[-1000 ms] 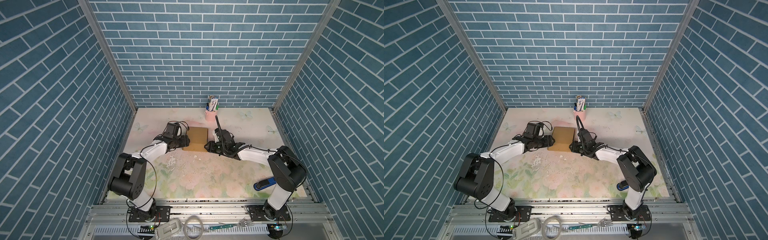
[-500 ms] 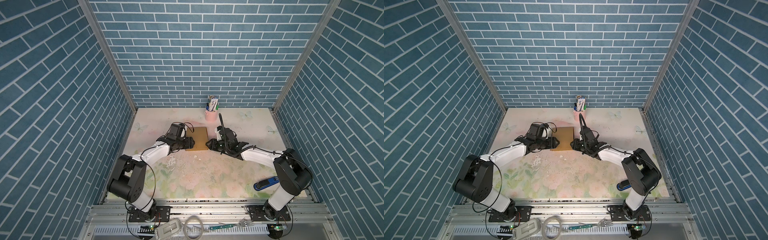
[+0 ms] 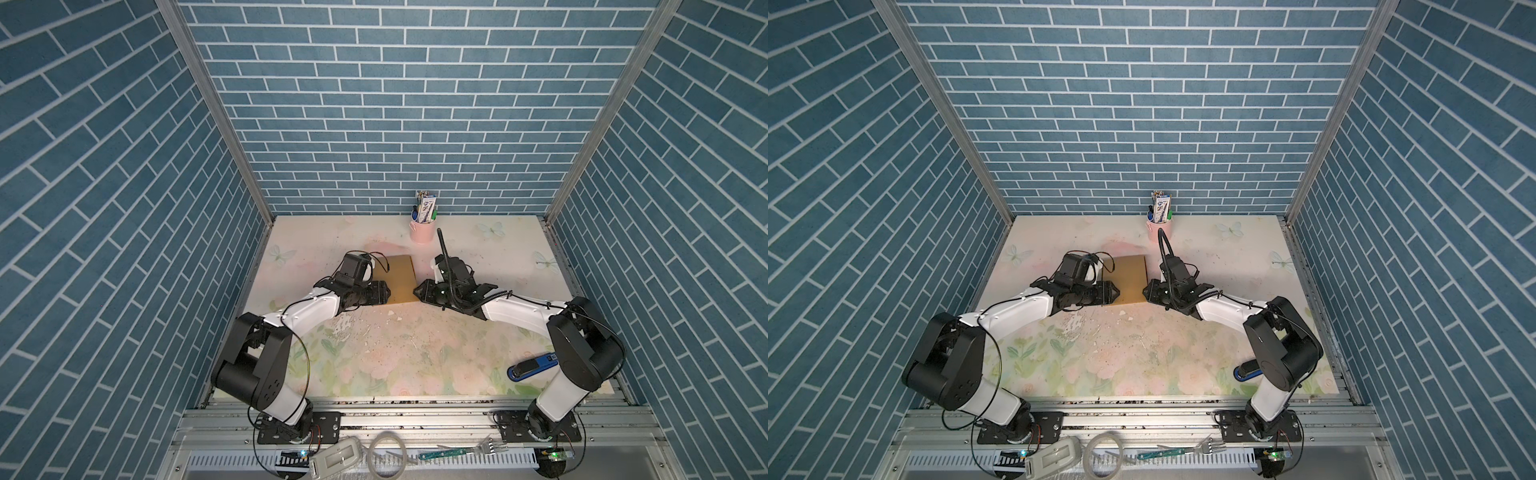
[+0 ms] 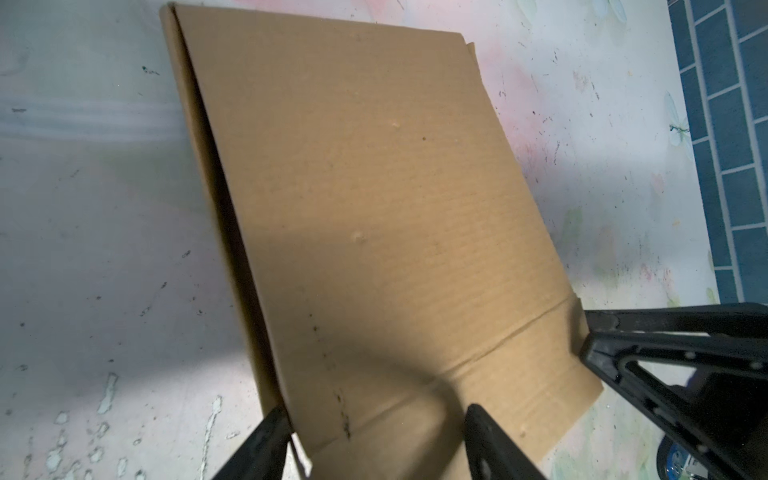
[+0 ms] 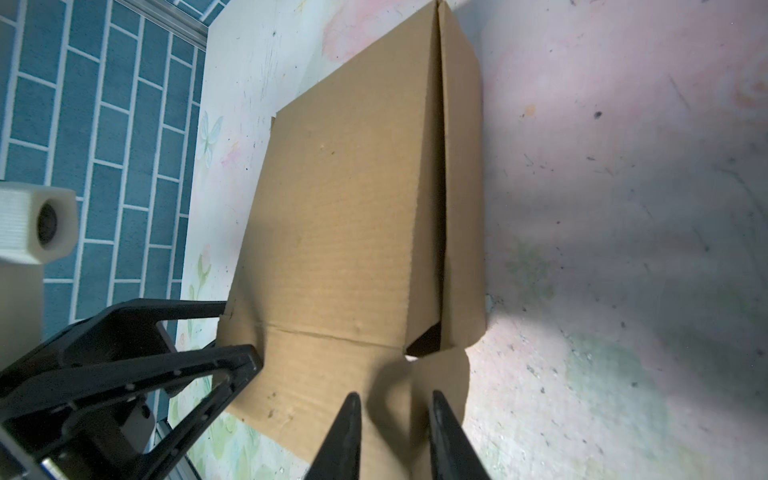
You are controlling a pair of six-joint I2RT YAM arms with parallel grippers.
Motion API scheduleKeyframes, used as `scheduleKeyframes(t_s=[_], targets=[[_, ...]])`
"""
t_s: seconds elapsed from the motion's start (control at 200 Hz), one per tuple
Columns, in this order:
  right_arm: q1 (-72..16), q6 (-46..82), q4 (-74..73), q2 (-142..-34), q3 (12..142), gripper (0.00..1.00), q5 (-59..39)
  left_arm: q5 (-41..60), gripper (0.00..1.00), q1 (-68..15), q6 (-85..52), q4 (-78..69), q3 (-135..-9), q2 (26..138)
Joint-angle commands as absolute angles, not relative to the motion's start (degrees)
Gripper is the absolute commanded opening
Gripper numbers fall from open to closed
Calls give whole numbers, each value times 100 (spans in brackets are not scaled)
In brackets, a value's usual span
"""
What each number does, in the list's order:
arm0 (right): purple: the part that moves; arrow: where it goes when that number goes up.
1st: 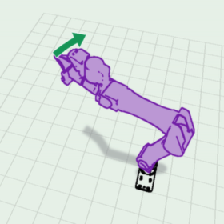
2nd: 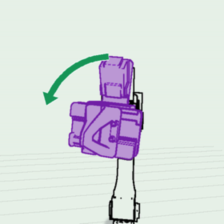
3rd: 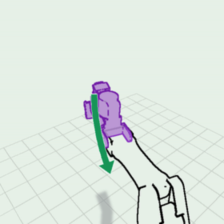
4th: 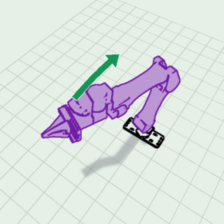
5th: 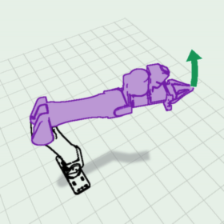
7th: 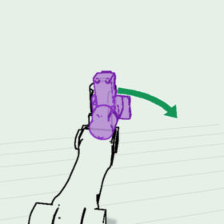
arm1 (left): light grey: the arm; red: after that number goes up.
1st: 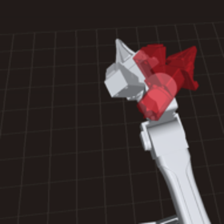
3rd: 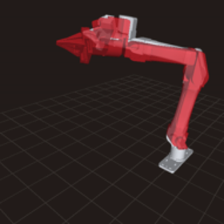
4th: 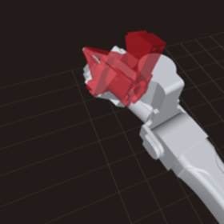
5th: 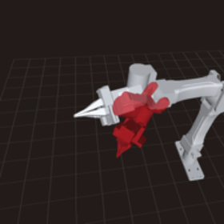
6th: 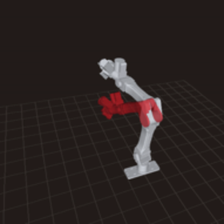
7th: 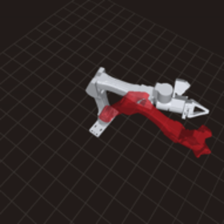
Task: Fold the paper box
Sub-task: 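Hold the brown box between both grippers, squeezing its sides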
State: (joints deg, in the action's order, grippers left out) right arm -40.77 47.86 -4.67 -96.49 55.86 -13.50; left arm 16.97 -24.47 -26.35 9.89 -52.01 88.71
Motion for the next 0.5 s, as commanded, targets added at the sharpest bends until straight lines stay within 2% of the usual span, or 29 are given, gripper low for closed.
scheduleKeyframes(t_s=[0.0, 0.495], targets=[[-4092, 5008, -334, -9477, 5544, 28, -1454, 1683, 68, -2479, -2623, 1047, -5089, 8763], [-4131, 5190, -314, -9543, 5482, 25, -1556, 1686, 68, -2479, -2612, 1134, -5001, 8670]])
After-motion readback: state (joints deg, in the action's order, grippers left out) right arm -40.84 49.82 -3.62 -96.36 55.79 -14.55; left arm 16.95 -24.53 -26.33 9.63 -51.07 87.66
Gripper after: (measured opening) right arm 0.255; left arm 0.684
